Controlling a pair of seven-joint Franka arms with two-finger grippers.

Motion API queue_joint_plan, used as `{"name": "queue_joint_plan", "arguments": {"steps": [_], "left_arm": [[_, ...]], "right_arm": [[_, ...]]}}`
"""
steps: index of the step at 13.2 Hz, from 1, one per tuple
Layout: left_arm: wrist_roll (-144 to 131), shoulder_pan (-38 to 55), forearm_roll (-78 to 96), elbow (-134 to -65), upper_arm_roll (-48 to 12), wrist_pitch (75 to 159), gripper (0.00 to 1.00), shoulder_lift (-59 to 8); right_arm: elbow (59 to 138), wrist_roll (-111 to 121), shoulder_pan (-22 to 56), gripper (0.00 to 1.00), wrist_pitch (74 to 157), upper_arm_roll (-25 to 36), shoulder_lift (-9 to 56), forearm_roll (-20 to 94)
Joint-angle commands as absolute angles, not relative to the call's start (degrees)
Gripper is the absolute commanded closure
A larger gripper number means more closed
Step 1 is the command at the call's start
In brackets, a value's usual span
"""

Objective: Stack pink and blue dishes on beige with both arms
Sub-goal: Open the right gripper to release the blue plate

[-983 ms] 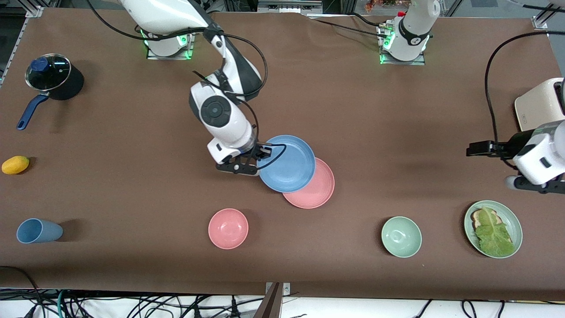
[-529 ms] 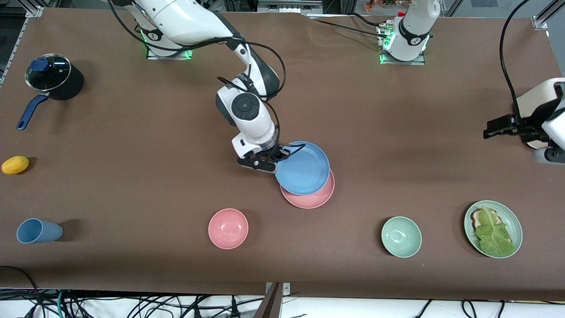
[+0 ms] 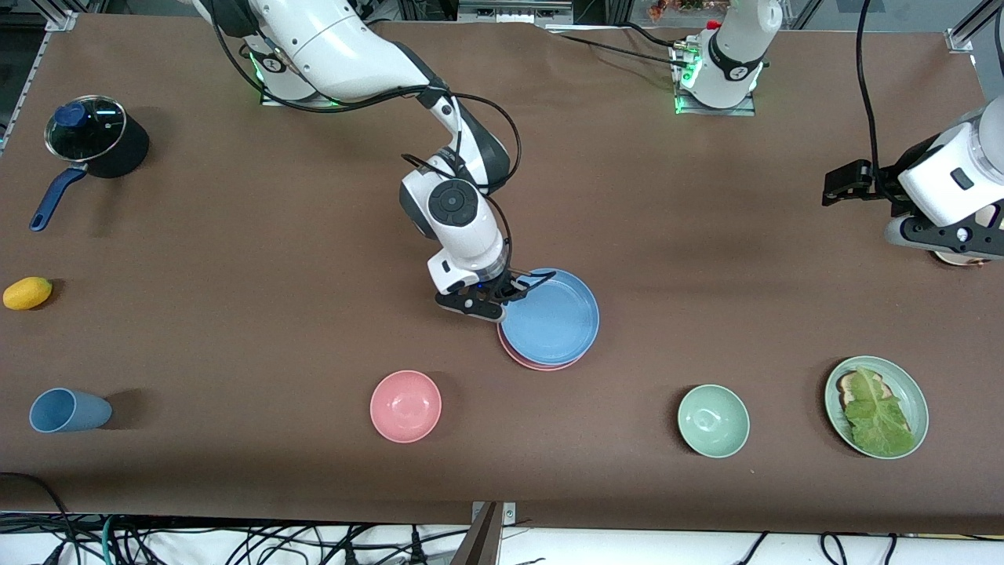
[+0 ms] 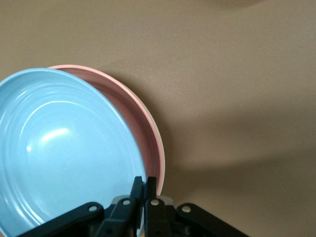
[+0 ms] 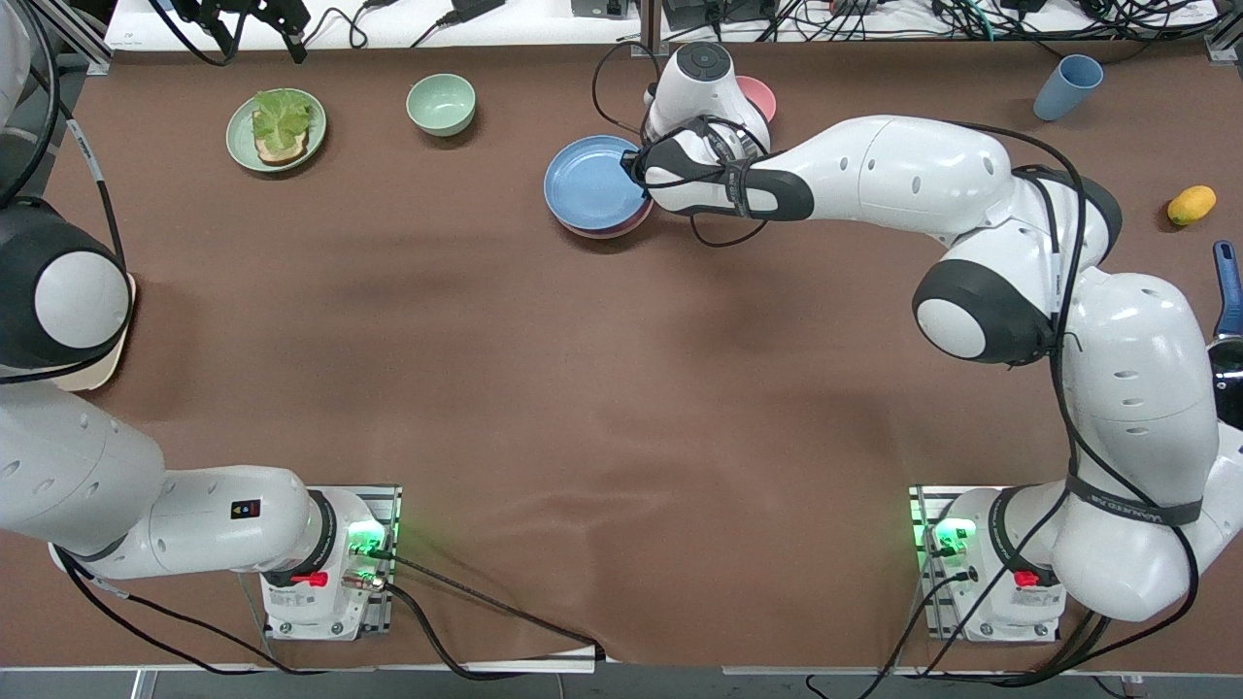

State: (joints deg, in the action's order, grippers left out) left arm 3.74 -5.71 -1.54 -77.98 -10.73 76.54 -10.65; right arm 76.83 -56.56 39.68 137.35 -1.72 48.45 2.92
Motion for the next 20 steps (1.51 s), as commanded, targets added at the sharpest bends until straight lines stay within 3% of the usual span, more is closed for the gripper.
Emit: {"name": "queue_joint_plan", "arguments": {"steps": [1, 3, 4, 5, 7, 9, 15, 17, 20], "left_arm": [[3.6, -3.0, -1.3, -81.0, -9.7, 76.6, 0.00, -5.5], [1.4, -2.3, 1.6, -82.5, -6.4, 76.7, 0.00, -5.1], [1.7, -0.7, 3.0, -83.3, -3.4, 76.7, 0.00, -4.9], [2.0, 0.9, 3.1, -84.0, -1.4, 76.8, 0.00, -4.5], [2.0, 1.1, 3.4, -85.9, -1.1, 76.9, 0.00, -3.9], [1.9, 1.2, 3.5, -89.5, -1.1, 78.0, 0.00, -2.0], [1.9, 1.1, 3.5, -91.1, -1.1, 78.7, 0.00, -1.3], [1.5, 1.0, 3.5, -91.0, -1.4, 78.5, 0.00, -2.1], [1.2, 1.0, 4.2, -90.3, -1.5, 78.5, 0.00, -3.2]], "right_arm": [[74.5, -58.1, 40.0, 1.00, 137.3, -1.1, 49.9, 1.7], [74.5, -58.1, 40.0, 1.00, 137.4, -1.1, 50.0, 1.7], [74.6, -58.1, 40.0, 0.90, 137.3, -1.1, 50.0, 1.7], [74.6, -58.0, 40.0, 0.70, 137.3, -1.1, 50.0, 1.6], [74.6, -57.7, 40.0, 0.48, 136.8, -1.0, 49.8, -0.1], [74.6, -57.5, 39.6, 0.41, 134.6, -0.9, 49.2, -0.3], [73.8, -47.3, 34.8, 0.17, 119.9, 0.5, 40.9, 0.3], [74.1, -40.2, 32.2, 0.01, 114.5, 0.5, 37.4, 0.6], [74.4, -30.3, 26.8, 0.00, 105.0, 0.6, 31.7, 1.1]]}}
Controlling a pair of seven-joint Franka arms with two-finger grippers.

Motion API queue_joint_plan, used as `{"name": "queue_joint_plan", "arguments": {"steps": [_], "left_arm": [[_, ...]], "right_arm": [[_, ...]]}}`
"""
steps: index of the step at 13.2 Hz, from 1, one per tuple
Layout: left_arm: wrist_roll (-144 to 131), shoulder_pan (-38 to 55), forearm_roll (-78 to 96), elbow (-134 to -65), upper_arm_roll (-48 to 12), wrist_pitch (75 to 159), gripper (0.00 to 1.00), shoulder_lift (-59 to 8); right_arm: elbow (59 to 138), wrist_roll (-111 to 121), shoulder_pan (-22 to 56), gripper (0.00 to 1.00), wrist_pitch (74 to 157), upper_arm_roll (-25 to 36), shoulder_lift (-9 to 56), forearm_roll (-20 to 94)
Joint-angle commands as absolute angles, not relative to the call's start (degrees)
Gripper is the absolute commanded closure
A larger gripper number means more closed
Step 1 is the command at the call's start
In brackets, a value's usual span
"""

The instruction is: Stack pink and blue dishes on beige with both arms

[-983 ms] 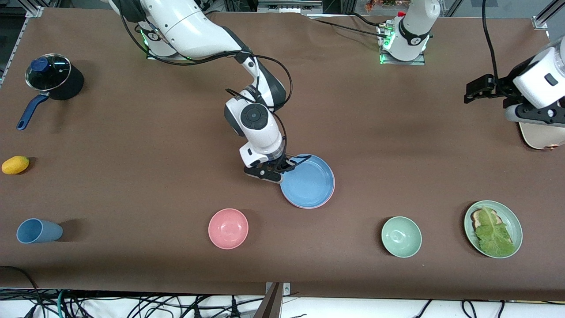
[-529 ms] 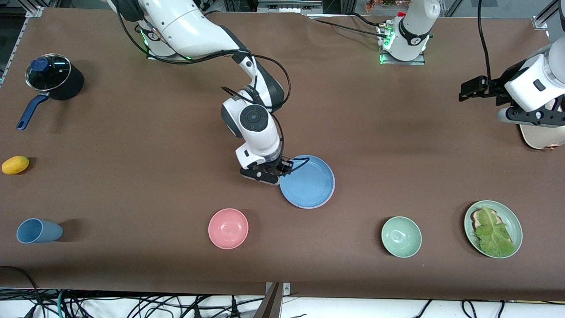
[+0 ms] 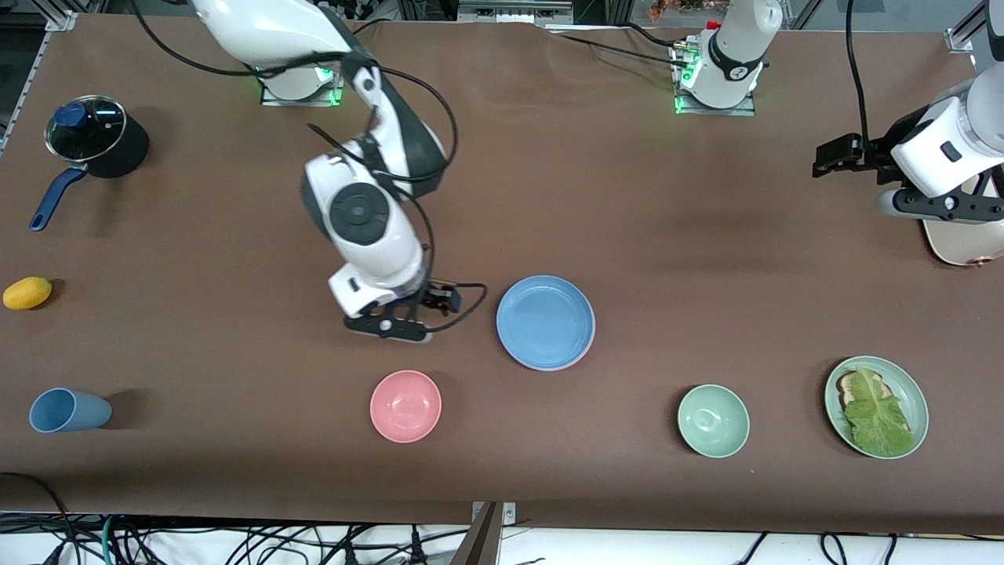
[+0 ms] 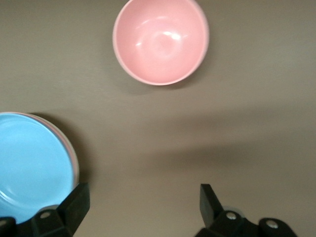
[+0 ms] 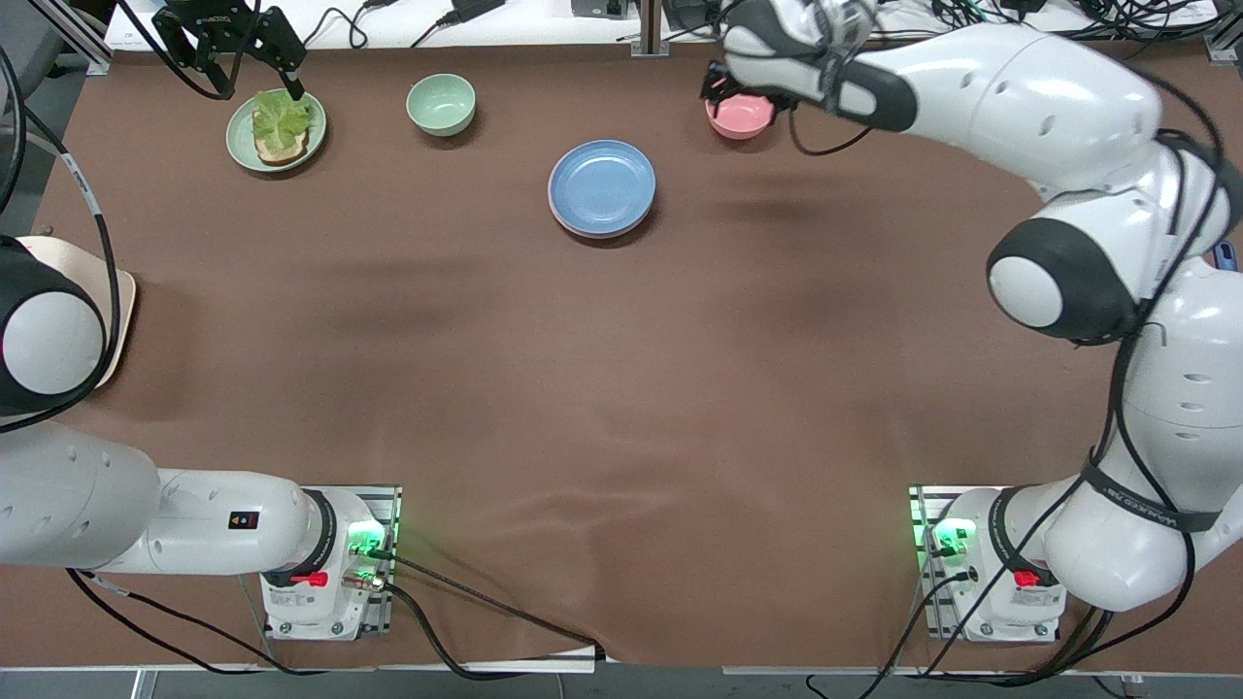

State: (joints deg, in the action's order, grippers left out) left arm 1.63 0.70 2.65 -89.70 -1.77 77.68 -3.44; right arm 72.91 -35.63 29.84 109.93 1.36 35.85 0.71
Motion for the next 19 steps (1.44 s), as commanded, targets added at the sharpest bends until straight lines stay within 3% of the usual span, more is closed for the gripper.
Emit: {"name": "queue_joint_plan", "arguments": {"steps": [1, 5, 11, 15, 19], "left_arm": [[1.2, 0.9, 4.3, -90.3, -1.5, 78.4, 0.00, -3.3], [1.1, 0.7, 4.3, -90.4, -1.5, 78.4, 0.00, -3.3], [1.2, -0.3, 4.2, -90.4, -1.3, 78.4, 0.00, -3.4], [1.2, -0.3, 4.2, -90.4, -1.3, 78.3, 0.00, -3.4], [1.2, -0.3, 4.3, -90.3, -1.4, 78.4, 0.00, -3.5]], "right_arm": [[74.4, -28.5, 24.5, 0.00, 101.4, 0.6, 29.6, 2.2], [75.2, -20.2, 18.0, 0.00, 91.2, 0.5, 22.1, 3.8], [87.7, -8.0, 10.5, 0.00, 89.7, 0.0, 6.4, 3.9], [88.5, -6.9, 5.3, 0.00, 85.4, -3.1, 3.3, 3.7], [87.1, -7.0, 5.4, 0.00, 84.1, -3.1, 3.6, 2.9]]}}
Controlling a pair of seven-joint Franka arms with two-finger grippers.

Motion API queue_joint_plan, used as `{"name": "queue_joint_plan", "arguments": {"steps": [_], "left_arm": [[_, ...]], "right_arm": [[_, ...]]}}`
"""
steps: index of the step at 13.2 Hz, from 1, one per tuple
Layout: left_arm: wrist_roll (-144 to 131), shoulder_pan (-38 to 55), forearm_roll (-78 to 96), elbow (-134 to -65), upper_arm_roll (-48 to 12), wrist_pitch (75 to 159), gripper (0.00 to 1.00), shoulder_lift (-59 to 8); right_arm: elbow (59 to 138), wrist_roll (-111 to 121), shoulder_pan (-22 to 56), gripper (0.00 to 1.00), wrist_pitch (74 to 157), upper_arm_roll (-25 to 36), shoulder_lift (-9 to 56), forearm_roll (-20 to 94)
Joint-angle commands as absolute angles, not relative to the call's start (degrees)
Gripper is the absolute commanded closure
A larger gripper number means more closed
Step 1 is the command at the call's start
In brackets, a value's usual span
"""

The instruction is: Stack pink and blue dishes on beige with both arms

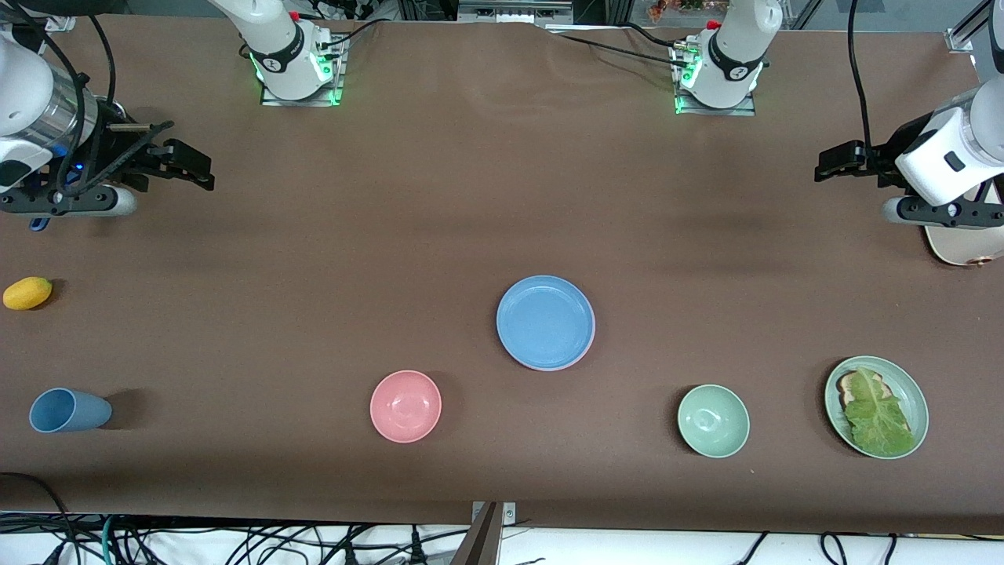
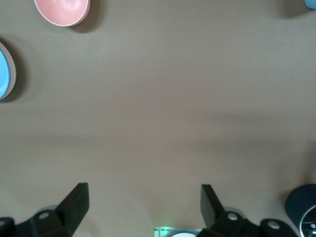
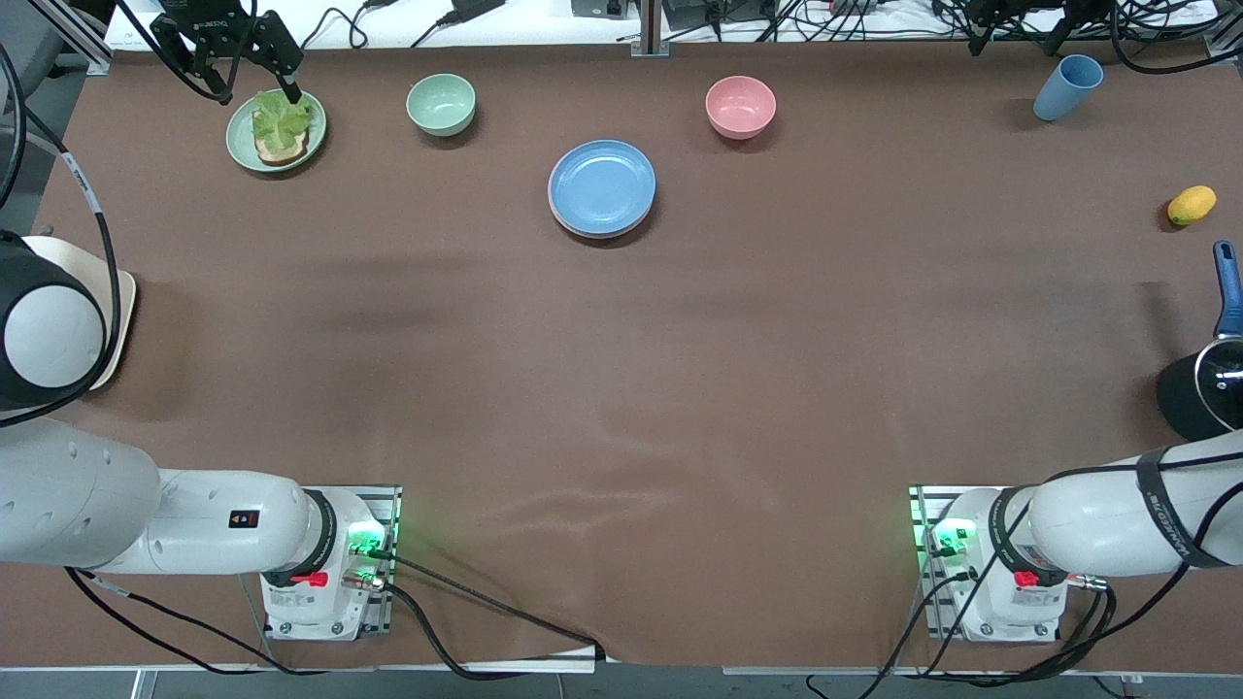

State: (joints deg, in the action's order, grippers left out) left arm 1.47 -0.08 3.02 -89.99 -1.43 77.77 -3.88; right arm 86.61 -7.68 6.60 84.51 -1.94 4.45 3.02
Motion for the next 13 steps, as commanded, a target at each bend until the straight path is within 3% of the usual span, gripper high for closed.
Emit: {"name": "queue_joint_plan", "arguments": {"steps": [1, 13], "left_arm": [[1.2, -0.3, 4.2, -90.3, -1.4, 78.4, 0.00, -3.5], [1.2, -0.3, 4.3, -90.3, -1.3, 78.4, 0.00, -3.9]], "right_arm": [[86.2, -6.9, 5.0, 0.00, 84.2, -3.0, 4.7, 3.4], [85.0, -6.8, 5.1, 0.00, 84.0, -3.0, 4.9, 0.8]]}}
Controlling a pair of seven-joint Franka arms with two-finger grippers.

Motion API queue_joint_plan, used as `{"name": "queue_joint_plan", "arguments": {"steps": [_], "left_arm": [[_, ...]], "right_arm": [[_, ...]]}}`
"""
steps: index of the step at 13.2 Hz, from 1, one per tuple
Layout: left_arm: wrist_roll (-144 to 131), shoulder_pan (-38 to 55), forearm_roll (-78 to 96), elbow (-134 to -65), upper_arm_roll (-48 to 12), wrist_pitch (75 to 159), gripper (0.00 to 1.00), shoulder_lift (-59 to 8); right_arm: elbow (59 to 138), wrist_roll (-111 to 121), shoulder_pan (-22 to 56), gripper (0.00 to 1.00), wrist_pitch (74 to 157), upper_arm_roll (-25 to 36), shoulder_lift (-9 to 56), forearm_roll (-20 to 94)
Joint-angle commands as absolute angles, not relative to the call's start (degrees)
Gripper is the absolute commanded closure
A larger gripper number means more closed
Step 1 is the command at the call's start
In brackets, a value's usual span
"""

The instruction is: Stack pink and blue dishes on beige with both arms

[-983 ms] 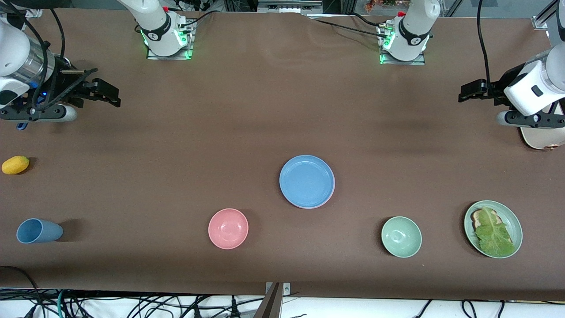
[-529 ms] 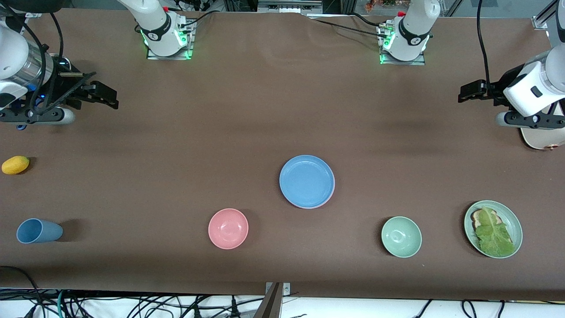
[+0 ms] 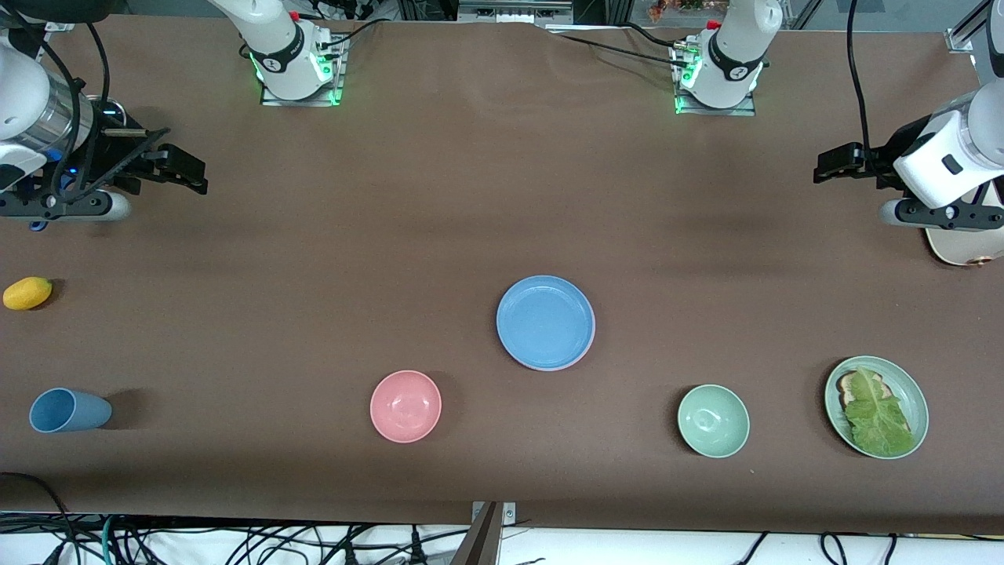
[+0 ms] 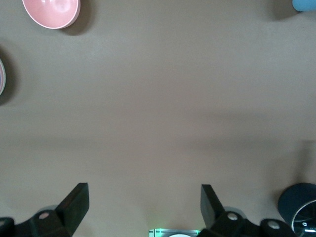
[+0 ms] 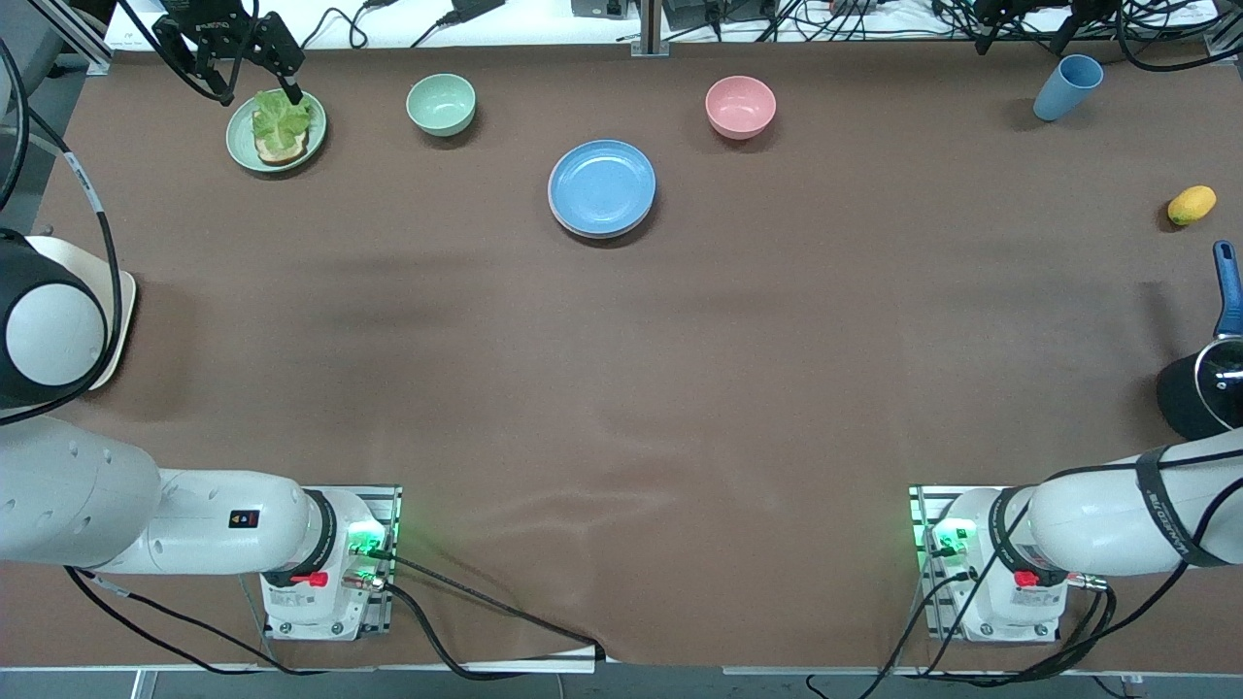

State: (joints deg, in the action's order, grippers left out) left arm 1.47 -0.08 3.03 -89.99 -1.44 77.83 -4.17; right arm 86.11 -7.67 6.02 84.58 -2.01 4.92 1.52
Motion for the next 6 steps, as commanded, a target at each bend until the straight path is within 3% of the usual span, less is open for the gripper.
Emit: {"name": "queue_joint_plan", "arguments": {"steps": [1, 6], "left_arm": [[1.2, -0.3, 4.3, -90.2, -1.4, 78.4, 0.00, -3.9], [1.2, -0.3, 4.3, -90.3, -1.4, 78.4, 0.00, -3.9]], "right_arm": [[85.0, -6.9, 5.1, 0.00, 83.9, -3.1, 4.8, 0.7], [85.1, -5.3, 5.1, 0.00, 83.7, -2.9, 4.9, 0.6]]}}
